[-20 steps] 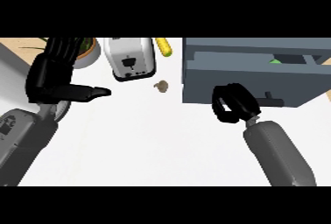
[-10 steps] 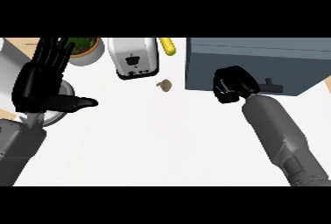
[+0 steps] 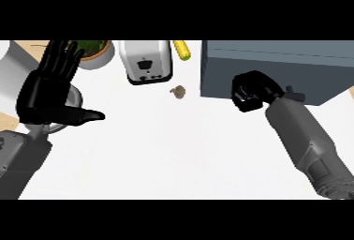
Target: Pick up the cup, place it into the drawer and close the drawer
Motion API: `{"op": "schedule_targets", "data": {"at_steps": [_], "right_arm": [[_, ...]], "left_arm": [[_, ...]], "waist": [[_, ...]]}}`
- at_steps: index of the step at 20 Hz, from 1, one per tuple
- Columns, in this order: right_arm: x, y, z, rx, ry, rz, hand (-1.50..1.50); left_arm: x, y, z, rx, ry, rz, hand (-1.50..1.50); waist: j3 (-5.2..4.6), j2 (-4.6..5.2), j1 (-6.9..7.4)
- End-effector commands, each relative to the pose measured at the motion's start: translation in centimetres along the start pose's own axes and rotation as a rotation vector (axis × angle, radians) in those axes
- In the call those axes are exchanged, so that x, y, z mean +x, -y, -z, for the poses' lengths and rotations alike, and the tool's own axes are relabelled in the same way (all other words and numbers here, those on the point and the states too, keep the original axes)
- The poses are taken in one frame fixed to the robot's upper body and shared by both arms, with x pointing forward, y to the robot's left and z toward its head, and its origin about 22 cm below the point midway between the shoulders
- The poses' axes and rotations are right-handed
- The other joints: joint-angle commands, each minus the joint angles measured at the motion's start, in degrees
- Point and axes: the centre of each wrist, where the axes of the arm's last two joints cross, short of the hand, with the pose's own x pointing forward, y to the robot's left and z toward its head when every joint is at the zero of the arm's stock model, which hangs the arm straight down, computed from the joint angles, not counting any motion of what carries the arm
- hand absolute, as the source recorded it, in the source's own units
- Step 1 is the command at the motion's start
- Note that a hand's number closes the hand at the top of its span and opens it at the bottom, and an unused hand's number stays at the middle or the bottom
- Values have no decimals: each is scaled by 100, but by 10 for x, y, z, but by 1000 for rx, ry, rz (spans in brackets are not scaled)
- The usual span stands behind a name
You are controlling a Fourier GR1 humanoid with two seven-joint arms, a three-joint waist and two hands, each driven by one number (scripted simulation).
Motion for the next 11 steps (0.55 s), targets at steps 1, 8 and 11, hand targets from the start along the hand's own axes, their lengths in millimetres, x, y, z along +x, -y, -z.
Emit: {"op": "schedule_targets", "data": {"at_steps": [1, 8, 11], "right_arm": [[-15, 44, -5, -93, -165, 25, 150], [-19, 51, -9, -187, -132, 61, 150], [-23, 49, -13, -171, -130, 59, 150]], "left_arm": [[3, -1, 4, -15, 4, -16, -150], [-11, 7, -5, -40, -15, -46, -150], [-13, 3, -6, -35, -12, -30, -150]], "waist": [[62, 243, 136], [65, 281, 220], [62, 268, 201]]}}
